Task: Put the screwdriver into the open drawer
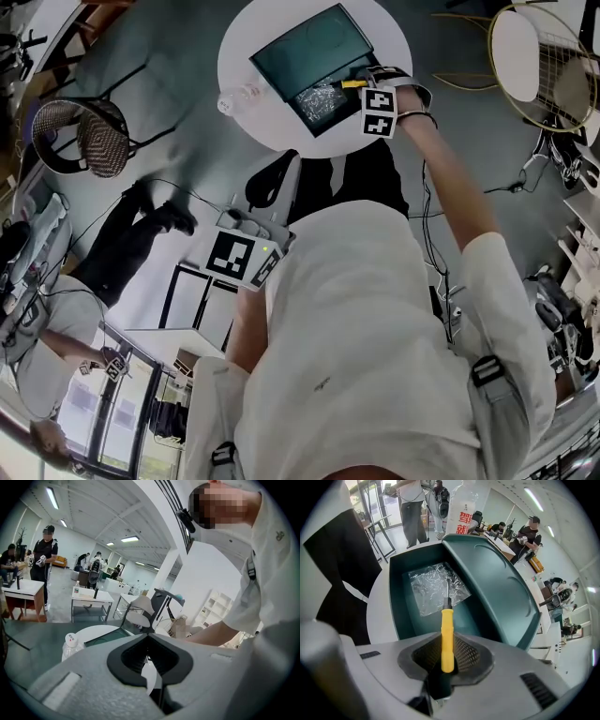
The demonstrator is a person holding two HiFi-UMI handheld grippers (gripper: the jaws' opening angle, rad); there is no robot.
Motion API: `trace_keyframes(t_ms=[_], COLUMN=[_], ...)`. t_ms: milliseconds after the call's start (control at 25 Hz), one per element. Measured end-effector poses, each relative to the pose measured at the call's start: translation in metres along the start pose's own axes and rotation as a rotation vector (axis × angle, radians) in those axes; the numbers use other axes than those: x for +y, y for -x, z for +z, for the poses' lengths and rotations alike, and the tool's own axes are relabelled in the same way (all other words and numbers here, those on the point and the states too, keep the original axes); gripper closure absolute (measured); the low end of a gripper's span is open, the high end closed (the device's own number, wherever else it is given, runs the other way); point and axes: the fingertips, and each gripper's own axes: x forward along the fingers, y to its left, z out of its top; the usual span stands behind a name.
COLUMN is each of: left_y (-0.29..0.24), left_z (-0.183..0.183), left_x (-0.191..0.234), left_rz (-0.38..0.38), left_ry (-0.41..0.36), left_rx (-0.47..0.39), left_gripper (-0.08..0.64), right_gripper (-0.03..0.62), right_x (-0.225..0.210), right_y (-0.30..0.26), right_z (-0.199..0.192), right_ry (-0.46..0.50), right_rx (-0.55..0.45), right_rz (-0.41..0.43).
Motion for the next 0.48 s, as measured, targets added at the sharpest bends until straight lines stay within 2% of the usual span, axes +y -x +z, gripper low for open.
trace_keyframes(t_ms=[480], left_y=[0.0029], left_z=[0.0007], left_x=[-0.0038], left_rz=[0.007], left_ry=[-0.003], left_rx=[-0.006], left_gripper=[0.549], right_gripper=[0.508], right_x=[-0.0009], right_y=[-0.0018], right_z=[-0.0010], right_ry=[-0.034], right_rx=[0.004], right_rz=[-0.030])
